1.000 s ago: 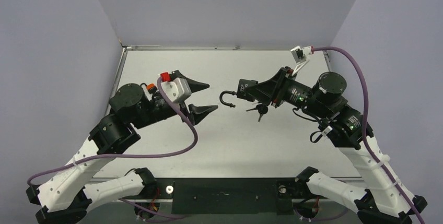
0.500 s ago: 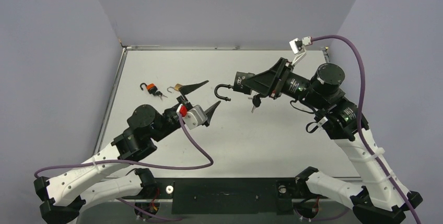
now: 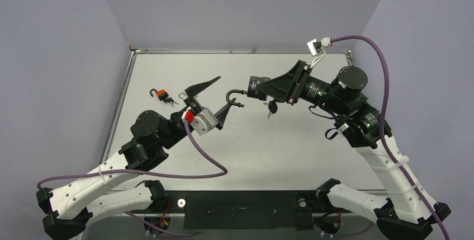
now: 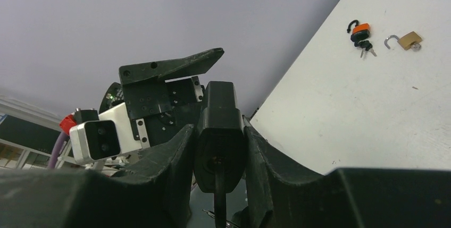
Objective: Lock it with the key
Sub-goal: Pick up the lock from the center of the board.
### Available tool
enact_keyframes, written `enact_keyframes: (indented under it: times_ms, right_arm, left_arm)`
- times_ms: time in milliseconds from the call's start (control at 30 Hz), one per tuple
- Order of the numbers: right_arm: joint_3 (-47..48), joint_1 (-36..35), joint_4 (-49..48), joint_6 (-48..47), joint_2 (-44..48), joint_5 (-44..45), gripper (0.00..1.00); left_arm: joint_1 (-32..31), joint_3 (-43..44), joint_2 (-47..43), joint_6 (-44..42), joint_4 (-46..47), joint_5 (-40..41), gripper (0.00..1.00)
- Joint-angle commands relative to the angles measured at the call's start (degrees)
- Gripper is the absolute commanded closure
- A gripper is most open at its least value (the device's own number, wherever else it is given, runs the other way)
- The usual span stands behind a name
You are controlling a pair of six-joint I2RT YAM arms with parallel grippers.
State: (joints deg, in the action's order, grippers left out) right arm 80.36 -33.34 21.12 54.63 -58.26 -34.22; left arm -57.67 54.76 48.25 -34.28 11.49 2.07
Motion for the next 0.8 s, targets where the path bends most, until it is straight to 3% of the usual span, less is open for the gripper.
enact_keyframes:
  times_ms: [0, 200, 433, 767]
  right_arm:
    - [0.61, 0.16, -4.42, -3.16, 1.27, -0.83, 1.00]
    - [-1.52, 0.20, -2.24, -6.75, 1.88, -0.86, 1.00]
    - [-2.83, 0.07, -2.19, -11.12, 3.51, -1.89, 1.00]
    - [-9.31, -0.61, -8.87, -14.45, 11.46, -8.38, 1.00]
  left_arm:
    - [-0.29, 4.49, -0.41, 4.47, 0.39, -2.73, 0.36]
    - [-0.71, 5.78, -0.81, 8.10, -2.70, -6.20, 0.36]
    - [-0.69, 8.53, 1.55, 13.49, -9.13, -9.81, 0.54]
    - [-0.29, 13.70, 2.29, 22.90, -18.66, -13.79, 0.57]
